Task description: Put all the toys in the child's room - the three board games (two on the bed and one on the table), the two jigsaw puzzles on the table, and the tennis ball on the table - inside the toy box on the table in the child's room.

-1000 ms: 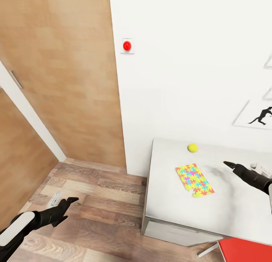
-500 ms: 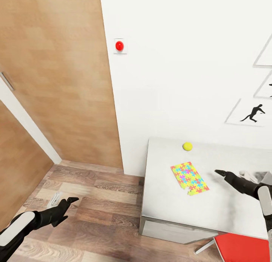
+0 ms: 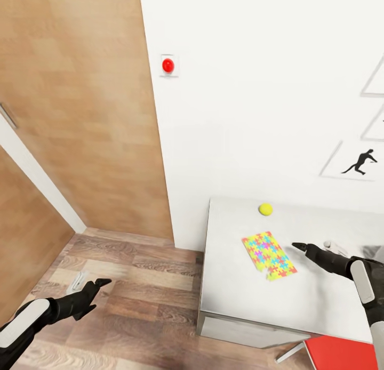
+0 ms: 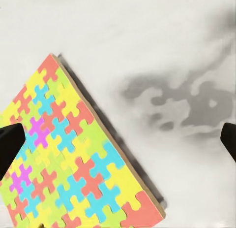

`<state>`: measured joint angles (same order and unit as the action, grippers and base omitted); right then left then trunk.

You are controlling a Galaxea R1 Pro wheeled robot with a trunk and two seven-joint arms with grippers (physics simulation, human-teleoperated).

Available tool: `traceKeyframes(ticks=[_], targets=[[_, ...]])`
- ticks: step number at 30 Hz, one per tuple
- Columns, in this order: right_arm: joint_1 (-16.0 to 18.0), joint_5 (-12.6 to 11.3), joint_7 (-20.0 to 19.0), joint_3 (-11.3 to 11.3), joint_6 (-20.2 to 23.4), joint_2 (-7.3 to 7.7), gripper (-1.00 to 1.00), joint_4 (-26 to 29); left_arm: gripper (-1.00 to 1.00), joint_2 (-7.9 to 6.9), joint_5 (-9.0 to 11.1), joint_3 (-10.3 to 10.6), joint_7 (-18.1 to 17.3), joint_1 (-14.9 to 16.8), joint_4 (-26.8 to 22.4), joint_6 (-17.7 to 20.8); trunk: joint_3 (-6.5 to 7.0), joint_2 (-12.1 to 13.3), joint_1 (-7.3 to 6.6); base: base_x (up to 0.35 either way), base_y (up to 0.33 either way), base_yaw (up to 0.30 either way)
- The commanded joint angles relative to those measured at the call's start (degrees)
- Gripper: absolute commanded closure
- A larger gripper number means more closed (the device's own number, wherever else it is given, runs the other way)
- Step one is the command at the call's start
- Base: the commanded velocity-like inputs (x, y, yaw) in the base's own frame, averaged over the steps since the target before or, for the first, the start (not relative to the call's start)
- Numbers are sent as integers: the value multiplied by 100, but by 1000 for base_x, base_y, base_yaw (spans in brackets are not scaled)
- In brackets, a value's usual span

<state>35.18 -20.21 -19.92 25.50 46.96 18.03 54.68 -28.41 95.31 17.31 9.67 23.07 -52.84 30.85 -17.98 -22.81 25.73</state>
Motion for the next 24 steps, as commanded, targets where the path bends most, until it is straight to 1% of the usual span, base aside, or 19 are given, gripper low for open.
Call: traceKeyframes(ticks=[1,5,10,24], targets=[[6,21,-33,14,31,-1,-100,2,-100,-6,61,14,51,5,-10,-3,-10,-11,5,194,0,-2],[6,19,-62,-15,32,-1,-100,-8,-100,-6,59,31,52,5,-24,-3,-10,-11,5,218,0,-1],[6,23,-79,-33,33,-1,-100,-23,-100,-6,61,41,52,5,-35,-3,-10,-11,5,121,0,0],[6,26,-82,-24,29,11,-100,-256,-100,-6,60,53,50,5,-41,-2,-10,-11,5,30,0,0]])
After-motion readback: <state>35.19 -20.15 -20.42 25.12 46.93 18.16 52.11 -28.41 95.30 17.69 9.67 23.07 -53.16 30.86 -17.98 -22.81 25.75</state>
